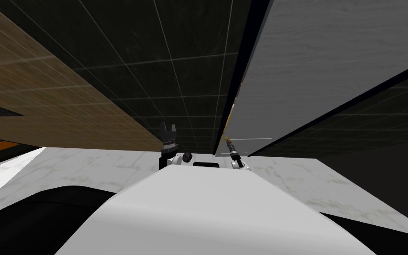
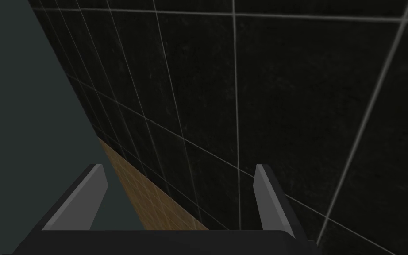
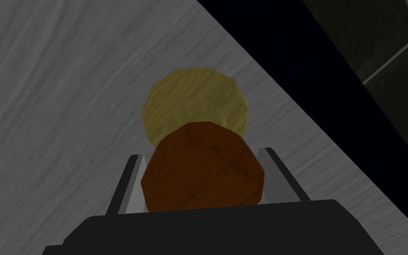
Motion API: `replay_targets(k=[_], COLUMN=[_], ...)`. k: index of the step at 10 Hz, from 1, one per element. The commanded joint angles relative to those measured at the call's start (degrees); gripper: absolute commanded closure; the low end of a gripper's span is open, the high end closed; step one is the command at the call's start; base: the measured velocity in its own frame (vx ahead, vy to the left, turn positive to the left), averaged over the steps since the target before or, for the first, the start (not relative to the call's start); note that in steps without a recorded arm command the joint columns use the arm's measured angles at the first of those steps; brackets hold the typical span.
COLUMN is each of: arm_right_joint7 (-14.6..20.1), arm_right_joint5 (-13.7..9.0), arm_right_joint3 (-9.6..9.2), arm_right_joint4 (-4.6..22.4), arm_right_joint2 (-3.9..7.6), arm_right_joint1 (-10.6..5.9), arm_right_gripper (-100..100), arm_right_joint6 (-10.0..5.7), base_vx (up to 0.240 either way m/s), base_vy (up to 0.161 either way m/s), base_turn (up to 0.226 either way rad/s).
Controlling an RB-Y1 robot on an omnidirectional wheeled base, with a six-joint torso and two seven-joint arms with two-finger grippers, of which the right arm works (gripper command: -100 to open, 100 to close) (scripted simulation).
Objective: Pull the door open
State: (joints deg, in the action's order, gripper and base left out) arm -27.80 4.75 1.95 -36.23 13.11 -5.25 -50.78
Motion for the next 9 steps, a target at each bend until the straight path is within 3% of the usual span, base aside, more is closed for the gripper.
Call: replay_targets(k=[1, 6, 9], arm_right_joint7=[2.1, 9.1, 11.5], arm_right_joint5=[-0.2, -2.8, -3.7], arm_right_joint3=[-0.97, -1.61, -1.83], arm_right_joint4=[0.1, 0.0, 0.0], arm_right_joint2=[-0.98, -0.59, -0.45], arm_right_joint1=[-0.16, 0.00, 0.05], arm_right_gripper=[100, 100, 100], arm_right_joint6=[-0.11, 0.01, 0.05], base_vx=[-0.042, -0.031, -0.030], base_vy=[-0.001, -0.010, -0.005], base_turn=[0.043, 0.076, 0.055])
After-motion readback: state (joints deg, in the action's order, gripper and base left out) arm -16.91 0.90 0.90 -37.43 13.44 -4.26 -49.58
